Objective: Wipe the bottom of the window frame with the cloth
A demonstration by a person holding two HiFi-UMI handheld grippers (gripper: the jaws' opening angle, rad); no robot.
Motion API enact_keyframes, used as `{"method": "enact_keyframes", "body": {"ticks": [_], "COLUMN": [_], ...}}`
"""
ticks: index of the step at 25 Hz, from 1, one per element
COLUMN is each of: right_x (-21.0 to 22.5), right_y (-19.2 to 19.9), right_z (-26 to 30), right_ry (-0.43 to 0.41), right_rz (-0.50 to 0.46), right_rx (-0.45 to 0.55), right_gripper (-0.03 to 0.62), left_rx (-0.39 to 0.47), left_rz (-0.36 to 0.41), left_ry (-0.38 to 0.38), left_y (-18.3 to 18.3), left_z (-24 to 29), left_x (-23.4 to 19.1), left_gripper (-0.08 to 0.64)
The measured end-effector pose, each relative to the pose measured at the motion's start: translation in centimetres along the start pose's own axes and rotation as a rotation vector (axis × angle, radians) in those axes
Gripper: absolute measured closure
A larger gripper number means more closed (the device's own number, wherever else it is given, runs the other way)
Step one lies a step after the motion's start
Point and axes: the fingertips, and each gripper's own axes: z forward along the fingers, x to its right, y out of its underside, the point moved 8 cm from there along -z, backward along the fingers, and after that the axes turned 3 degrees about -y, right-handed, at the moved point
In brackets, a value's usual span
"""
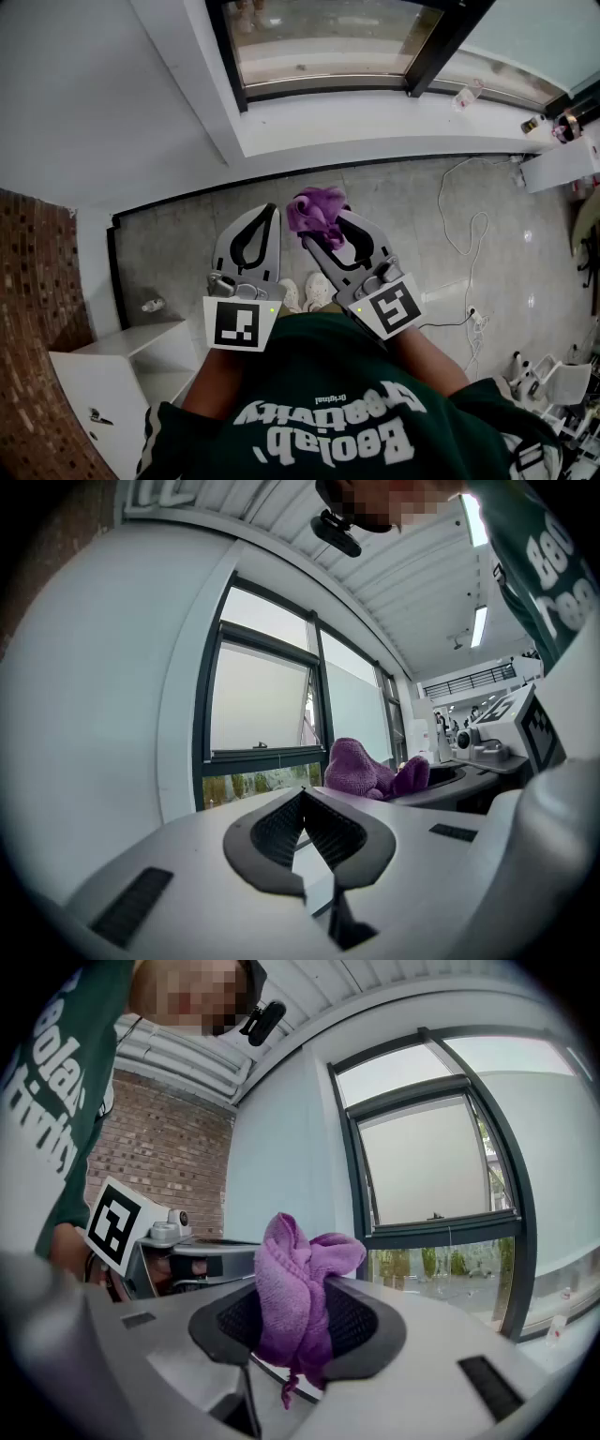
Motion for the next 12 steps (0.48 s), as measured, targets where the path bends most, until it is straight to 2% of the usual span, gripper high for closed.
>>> {"method": "enact_keyframes", "body": {"ticks": [7, 12], "right_x": [0.6, 1.4], "right_y": [0.1, -0.1], "right_z": [0.2, 0.0], "right_ry": [-0.002, 0.026], "right_rz": [0.001, -0.039], "right_rx": [0.009, -0.002], "right_gripper": [0.419, 0.419], "left_rx": [0.005, -0.001], "left_rz": [0.01, 0.003], "left_ry": [0.002, 0.001], "left_y": [0.0, -0.2], "left_z": [0.7, 1.6], "left_x": [0.1, 0.3], "left_gripper": [0.551, 0.551]}}
